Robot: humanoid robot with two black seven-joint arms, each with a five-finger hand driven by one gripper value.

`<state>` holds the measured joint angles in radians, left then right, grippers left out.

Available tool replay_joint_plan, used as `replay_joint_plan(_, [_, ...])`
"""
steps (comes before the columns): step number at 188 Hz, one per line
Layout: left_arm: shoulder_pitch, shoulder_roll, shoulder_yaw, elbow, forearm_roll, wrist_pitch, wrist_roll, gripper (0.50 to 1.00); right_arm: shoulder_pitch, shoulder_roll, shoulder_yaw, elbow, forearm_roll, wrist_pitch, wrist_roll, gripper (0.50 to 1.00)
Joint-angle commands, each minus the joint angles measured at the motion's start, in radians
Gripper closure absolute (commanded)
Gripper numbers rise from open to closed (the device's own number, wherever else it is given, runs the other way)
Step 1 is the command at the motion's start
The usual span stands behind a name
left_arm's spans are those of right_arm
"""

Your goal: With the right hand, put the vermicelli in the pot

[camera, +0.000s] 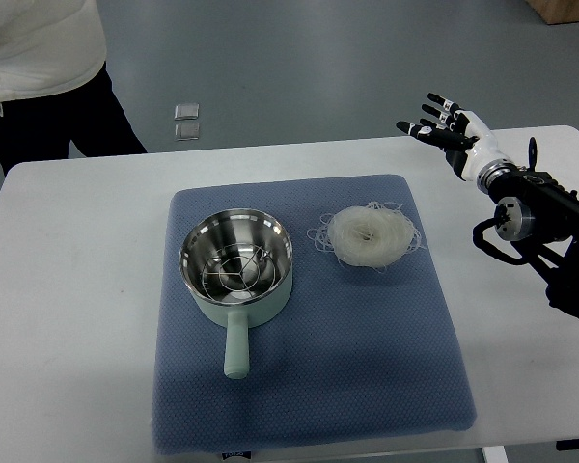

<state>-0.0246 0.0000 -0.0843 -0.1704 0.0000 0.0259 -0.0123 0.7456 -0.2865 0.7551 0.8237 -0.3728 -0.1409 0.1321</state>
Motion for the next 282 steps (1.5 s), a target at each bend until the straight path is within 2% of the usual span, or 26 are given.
replay_joint_plan(1, [0.0,0.0,0.0,0.002,0.0,0.0,0.0,0.5,0.0,0.0,0.0,0.0,0.0,0.017,0.011,0.574])
replay_joint_plan(38, [0.0,0.0,0.0,0.005,0.0,0.0,0.0,0.5,0.005,-0.005,-0.014,0.0,0.0,0.018,0.07,0.574])
replay_joint_plan(227, [0.0,0.0,0.0,-0.001,0.0,-0.001,0.002,0.5,0.043,-0.003,-0.01,-0.084,-0.018,0.018,0.07,0.574])
replay_joint_plan(239, [0.0,0.0,0.002,-0.001,0.0,-0.001,0.002,0.5,0.055,-0.006,-0.019,-0.08,-0.023,0.035,0.069,0.574])
replay_joint_plan(254, [0.0,0.0,0.002,-0.003,0.0,-0.001,0.002,0.5,0.063,-0.006,-0.028,-0.074,-0.067,0.112,0.066,0.574])
replay_joint_plan(267, [0.0,0.0,0.002,-0.003,0.0,-0.001,0.002,0.5,0.077,-0.023,-0.06,-0.072,-0.192,0.172,0.064,0.576])
replay_joint_plan(282, [0.0,0.0,0.003,-0.001,0.0,-0.001,0.002,0.5,0.1,-0.039,-0.112,-0.066,-0.337,0.196,0.064,0.576])
